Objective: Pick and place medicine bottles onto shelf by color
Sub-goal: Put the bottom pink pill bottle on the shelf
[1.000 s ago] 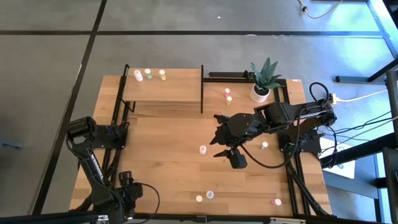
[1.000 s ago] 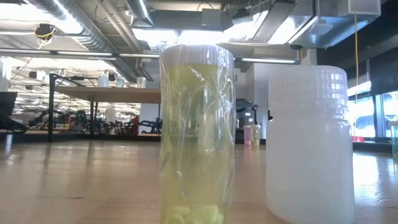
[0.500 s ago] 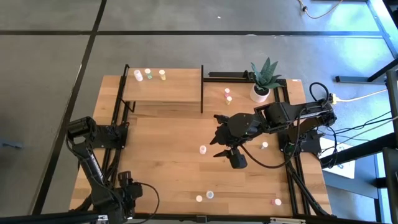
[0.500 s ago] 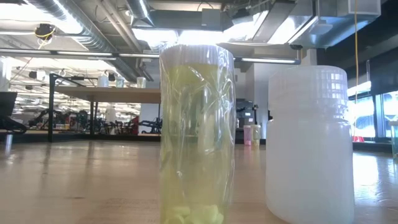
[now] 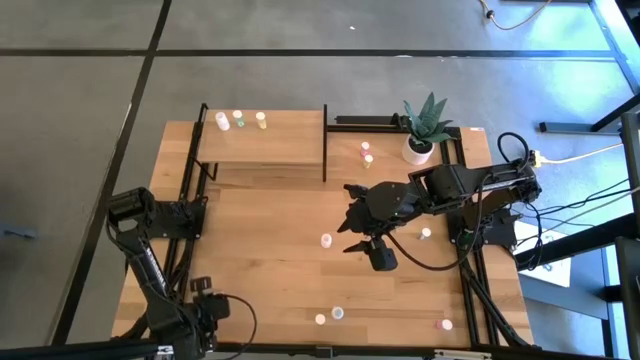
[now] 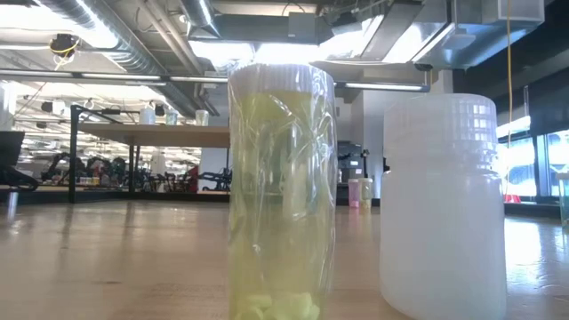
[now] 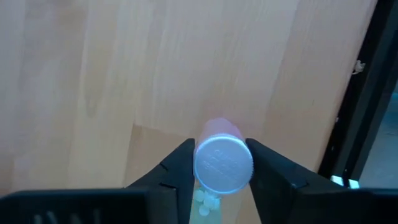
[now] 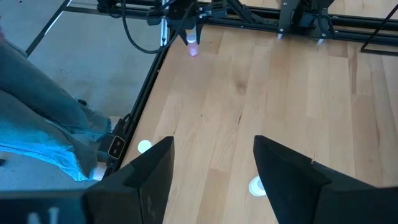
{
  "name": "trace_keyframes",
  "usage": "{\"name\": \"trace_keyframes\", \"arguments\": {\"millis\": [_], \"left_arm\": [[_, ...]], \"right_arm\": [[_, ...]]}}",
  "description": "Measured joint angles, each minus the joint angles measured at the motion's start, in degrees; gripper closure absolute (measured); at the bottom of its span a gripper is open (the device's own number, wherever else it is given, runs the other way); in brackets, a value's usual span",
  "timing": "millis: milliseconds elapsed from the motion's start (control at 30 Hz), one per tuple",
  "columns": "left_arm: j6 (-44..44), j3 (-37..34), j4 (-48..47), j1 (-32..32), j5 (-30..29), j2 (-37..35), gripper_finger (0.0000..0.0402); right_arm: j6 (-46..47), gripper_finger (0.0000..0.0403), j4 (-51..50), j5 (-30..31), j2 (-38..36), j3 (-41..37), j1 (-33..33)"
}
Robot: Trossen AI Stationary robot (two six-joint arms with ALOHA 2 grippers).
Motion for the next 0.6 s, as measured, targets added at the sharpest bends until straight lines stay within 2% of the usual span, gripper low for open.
{"name": "trace_keyframes", "arguments": {"millis": [133, 333, 600], "left_arm": [[0.0, 0.0, 1.3, 0.0, 0.0, 0.0, 0.0305], [-2.1, 0.0, 1.7, 0.0, 0.0, -0.4, 0.0308], [-5.7, 0.0, 1.2, 2.8, -0.7, -6.1, 0.0310]], "right_arm": [[0.0, 0.0180, 0.0, 0.0, 0.0, 0.0, 0.0], [0.0, 0.0180, 0.0, 0.0, 0.0, 0.0, 0.0], [0.0, 0.0180, 0.0, 0.0, 0.0, 0.0, 0.0]]}}
